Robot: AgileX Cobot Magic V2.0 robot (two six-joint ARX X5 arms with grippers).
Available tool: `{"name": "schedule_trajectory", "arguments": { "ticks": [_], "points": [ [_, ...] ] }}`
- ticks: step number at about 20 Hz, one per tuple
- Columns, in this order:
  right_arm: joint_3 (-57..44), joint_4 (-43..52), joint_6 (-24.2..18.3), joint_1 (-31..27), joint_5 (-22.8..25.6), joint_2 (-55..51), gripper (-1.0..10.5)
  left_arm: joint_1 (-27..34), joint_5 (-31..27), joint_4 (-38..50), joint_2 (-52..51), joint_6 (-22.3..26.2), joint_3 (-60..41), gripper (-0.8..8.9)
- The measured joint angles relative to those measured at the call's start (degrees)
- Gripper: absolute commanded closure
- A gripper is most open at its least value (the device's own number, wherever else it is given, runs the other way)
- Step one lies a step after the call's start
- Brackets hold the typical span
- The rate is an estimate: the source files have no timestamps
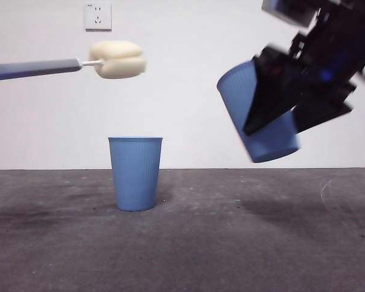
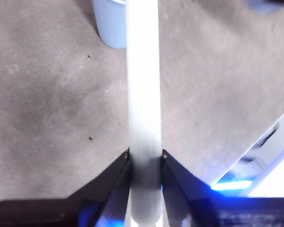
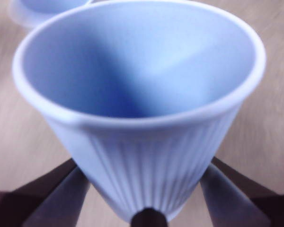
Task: Pick up the cup brush,pick up the cup,insert the brush into the cup,clean the cup,put the cup brush back,put the cup back to the fixed position on the table
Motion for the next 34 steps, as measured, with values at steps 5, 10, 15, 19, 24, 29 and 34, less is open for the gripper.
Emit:
{"name": "schedule_trajectory", "arguments": {
  "ticks": [5,10,15,19,24,29,34],
  "points": [
    [8.1,-26.1,-8.2,2.0,5.1,0.0,9.6,-10.4,-8.1,-2.0,0.0,4.3,0.0,8.22],
    [9.6,-32.9,-14.4,6.0,14.1,0.0,9.6,-21.0,-15.5,-6.0,0.2,9.4,0.0,8.22],
    [9.7,-35.4,-17.9,13.8,25.0,2.0,9.6,-26.8,-18.9,-7.3,2.6,11.2,0.0,8.22],
    [9.7,-36.3,-19.9,20.2,32.2,5.2,9.6,-31.1,-19.0,-7.3,4.7,11.7,0.0,8.22],
    [9.7,-36.0,-21.9,24.1,35.5,6.3,9.6,-34.8,-20.6,-7.2,7.8,11.7,0.0,8.22],
    [9.7,-36.0,-25.4,28.1,38.0,6.8,9.6,-36.5,-20.5,-4.0,10.8,11.7,0.0,8.22],
    [9.8,-33.6,-25.9,32.2,38.3,11.5,9.6,-36.9,-20.3,-3.2,13.2,11.7,2.2,8.22]
  ]
}}
